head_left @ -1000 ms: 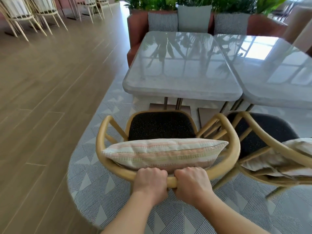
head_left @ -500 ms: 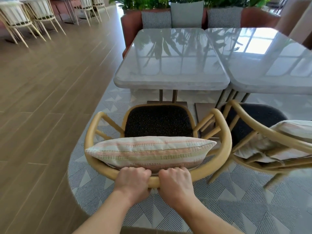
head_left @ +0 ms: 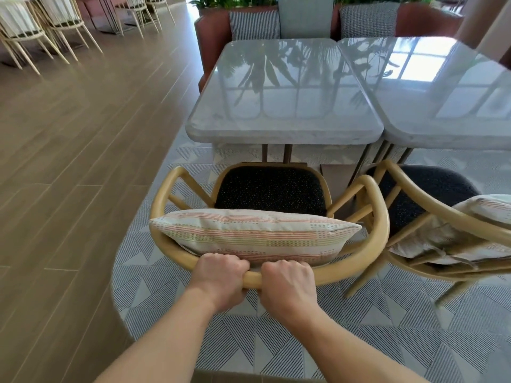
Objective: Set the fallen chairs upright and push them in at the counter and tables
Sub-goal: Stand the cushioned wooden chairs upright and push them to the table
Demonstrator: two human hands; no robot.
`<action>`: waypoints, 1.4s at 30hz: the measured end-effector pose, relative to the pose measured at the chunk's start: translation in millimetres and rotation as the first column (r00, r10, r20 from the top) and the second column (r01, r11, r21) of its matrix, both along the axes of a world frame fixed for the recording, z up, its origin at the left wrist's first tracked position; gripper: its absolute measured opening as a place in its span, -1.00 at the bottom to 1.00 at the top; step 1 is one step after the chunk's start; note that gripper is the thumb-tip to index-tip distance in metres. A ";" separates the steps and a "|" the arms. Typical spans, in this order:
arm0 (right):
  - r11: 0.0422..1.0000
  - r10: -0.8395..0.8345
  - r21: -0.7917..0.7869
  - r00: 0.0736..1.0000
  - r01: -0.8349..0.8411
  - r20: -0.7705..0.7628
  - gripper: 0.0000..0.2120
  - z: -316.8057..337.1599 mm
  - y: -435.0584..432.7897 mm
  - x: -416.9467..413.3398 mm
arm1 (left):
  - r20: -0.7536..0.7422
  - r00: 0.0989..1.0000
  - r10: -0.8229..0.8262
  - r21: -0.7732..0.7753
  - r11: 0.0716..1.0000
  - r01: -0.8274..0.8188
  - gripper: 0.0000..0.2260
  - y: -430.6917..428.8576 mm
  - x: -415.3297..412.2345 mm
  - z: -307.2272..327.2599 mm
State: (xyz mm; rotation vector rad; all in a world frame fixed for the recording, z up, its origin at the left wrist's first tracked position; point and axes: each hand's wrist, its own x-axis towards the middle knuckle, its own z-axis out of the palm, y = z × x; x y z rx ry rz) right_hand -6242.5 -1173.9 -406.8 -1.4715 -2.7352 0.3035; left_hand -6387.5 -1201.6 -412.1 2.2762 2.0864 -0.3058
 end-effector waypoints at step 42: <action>0.978 0.173 -0.141 0.973 -0.152 0.153 -0.93 26.9 70.8 -13.9 | 0.045 0.996 0.077 0.064 0.995 -0.080 -0.81 52.9 -6.3 4.1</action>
